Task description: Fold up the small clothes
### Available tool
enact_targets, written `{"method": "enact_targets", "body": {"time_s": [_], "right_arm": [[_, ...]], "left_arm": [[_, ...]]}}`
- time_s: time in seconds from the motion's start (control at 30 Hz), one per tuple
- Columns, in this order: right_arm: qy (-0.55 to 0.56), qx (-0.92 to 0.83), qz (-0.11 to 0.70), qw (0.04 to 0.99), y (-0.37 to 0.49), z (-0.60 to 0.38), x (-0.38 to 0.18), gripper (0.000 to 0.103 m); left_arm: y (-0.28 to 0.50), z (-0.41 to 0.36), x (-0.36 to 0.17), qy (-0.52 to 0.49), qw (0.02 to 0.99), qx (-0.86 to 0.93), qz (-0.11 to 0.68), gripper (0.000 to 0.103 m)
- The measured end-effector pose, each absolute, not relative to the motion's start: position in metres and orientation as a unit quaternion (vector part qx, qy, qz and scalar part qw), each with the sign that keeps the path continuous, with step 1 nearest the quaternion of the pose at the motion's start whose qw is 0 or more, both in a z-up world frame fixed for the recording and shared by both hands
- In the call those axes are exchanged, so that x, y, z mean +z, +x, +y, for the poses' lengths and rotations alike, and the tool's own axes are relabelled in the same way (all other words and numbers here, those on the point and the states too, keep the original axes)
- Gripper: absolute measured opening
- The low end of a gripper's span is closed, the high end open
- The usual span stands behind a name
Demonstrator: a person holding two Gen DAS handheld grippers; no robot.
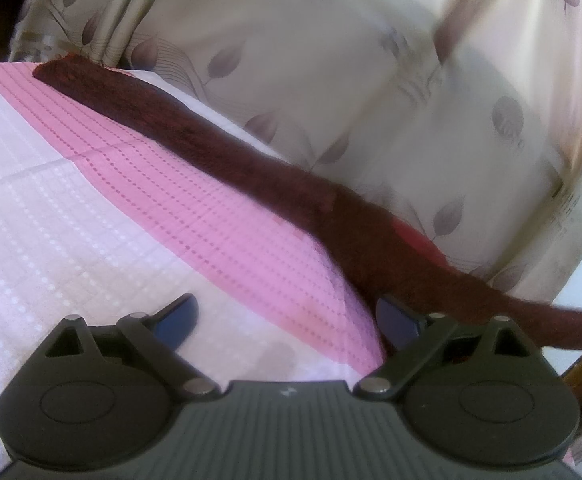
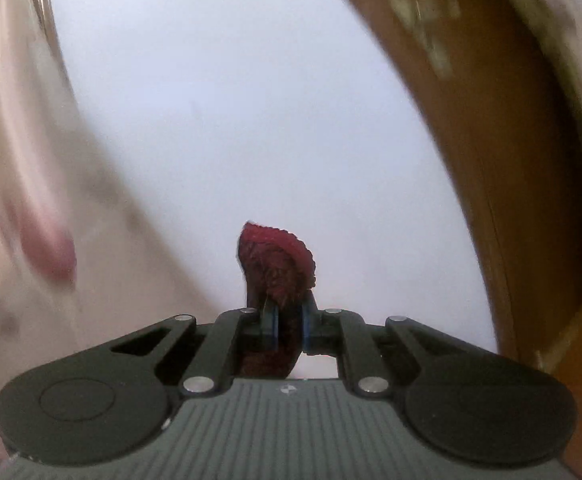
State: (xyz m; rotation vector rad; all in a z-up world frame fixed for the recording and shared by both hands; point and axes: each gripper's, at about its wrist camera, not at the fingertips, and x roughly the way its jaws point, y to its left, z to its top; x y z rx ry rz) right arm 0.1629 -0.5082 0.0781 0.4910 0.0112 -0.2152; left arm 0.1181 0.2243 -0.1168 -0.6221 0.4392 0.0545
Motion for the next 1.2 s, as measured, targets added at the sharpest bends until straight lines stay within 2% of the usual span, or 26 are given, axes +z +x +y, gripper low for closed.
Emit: {"method": "enact_targets", "body": {"time_s": [0.13, 0.4, 0.47, 0.5, 0.53, 0.57, 0.6, 0.67, 0.77, 0.87, 0.9, 0.93, 1.07, 1.2], "right_arm": [[0.223, -0.148, 0.024, 0.963, 0.202, -0.531, 0.069, 0.016], [0.263, -0.2, 0.141, 0.933, 0.257, -0.566, -0.046, 0.017], [0.268, -0.232, 0.168, 0.92, 0.257, -0.571, -0.065, 0.026], [0.29, -0.237, 0.17, 0.911, 0.25, -0.575, -0.073, 0.034], [0.301, -0.243, 0.169, 0.907, 0.242, -0.575, -0.075, 0.048], [0.301, -0.255, 0.163, 0.904, 0.231, -0.57, -0.074, 0.055], [0.292, -0.256, 0.149, 0.909, 0.215, -0.559, -0.07, 0.059], [0.266, -0.223, 0.138, 0.928, 0.181, -0.527, -0.057, 0.059], [0.211, -0.086, 0.17, 0.959, 0.12, -0.456, -0.039, 0.059], [0.096, 0.058, 0.23, 0.967, 0.06, -0.369, -0.036, 0.06], [0.054, 0.09, 0.237, 0.966, 0.037, -0.338, -0.038, 0.063], [0.024, 0.114, 0.244, 0.963, 0.02, -0.313, -0.042, 0.066], [-0.111, 0.156, 0.26, 0.946, -0.021, -0.224, -0.056, 0.067], [-0.098, 0.138, 0.27, 0.948, -0.011, -0.195, -0.065, 0.066]], "left_arm": [[0.118, 0.224, -0.117, -0.304, 0.928, 0.028, 0.214, 0.097], [0.119, 0.222, -0.116, -0.298, 0.929, 0.03, 0.218, 0.097], [0.119, 0.222, -0.115, -0.3, 0.929, 0.03, 0.216, 0.097], [0.119, 0.222, -0.116, -0.301, 0.929, 0.029, 0.215, 0.097], [0.119, 0.222, -0.115, -0.301, 0.929, 0.029, 0.215, 0.097], [0.119, 0.222, -0.115, -0.301, 0.929, 0.03, 0.214, 0.097], [0.117, 0.222, -0.114, -0.3, 0.929, 0.034, 0.213, 0.097], [0.11, 0.223, -0.107, -0.294, 0.933, 0.032, 0.203, 0.097], [0.092, 0.228, -0.092, -0.275, 0.942, 0.008, 0.195, 0.097], [0.074, 0.228, -0.078, -0.231, 0.952, -0.031, 0.2, 0.097], [0.068, 0.226, -0.077, -0.208, 0.956, -0.038, 0.205, 0.097], [0.061, 0.222, -0.076, -0.184, 0.959, -0.046, 0.21, 0.097], [0.034, 0.213, -0.085, -0.12, 0.967, -0.062, 0.216, 0.097], [0.012, 0.213, -0.093, -0.131, 0.97, -0.057, 0.195, 0.097]]}}
